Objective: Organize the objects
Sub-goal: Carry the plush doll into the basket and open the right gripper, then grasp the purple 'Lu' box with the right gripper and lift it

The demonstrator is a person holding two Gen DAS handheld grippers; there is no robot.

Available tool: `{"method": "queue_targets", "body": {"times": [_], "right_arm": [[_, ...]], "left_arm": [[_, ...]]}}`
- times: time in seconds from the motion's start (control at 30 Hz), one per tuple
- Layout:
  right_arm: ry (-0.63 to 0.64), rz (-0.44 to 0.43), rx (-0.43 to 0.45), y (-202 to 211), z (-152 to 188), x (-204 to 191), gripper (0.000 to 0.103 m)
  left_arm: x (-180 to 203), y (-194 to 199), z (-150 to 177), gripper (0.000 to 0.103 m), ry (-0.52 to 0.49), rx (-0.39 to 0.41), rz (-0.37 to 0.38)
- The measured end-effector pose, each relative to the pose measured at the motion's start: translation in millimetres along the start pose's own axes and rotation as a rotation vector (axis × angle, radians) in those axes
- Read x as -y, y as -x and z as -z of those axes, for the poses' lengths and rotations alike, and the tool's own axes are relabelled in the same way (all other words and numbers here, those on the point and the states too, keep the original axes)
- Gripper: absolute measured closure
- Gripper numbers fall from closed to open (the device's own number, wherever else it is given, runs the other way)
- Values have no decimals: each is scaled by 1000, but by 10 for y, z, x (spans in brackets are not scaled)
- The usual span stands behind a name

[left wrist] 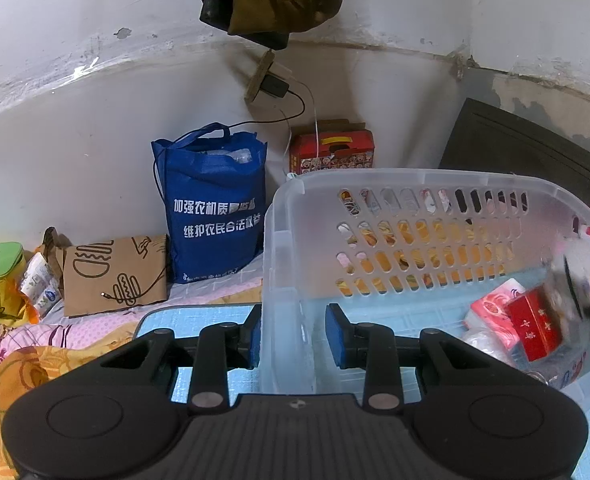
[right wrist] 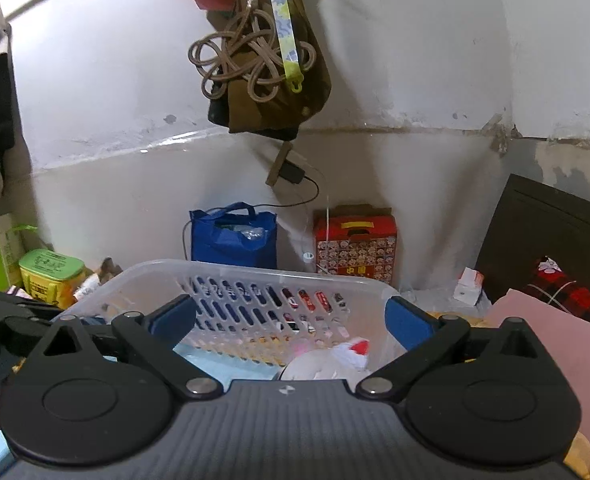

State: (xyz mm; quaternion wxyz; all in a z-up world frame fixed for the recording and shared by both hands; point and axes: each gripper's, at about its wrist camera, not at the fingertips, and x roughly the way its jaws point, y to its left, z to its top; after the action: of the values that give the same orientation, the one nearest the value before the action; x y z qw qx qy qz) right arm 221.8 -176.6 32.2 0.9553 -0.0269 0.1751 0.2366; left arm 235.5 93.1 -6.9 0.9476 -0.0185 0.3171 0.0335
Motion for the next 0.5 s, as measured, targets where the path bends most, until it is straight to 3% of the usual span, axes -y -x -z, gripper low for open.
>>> {"method": "queue_targets", "body": {"times": [0.27,0.5], "right_arm": [[-77,-122,81,622,341,-132,0],[-67,-184,-8,626,865,-579,0]], "left_arm": [[1,11,-1,66,-6,3,-6],[0,14,-8,66,-5,3,-8]]}}
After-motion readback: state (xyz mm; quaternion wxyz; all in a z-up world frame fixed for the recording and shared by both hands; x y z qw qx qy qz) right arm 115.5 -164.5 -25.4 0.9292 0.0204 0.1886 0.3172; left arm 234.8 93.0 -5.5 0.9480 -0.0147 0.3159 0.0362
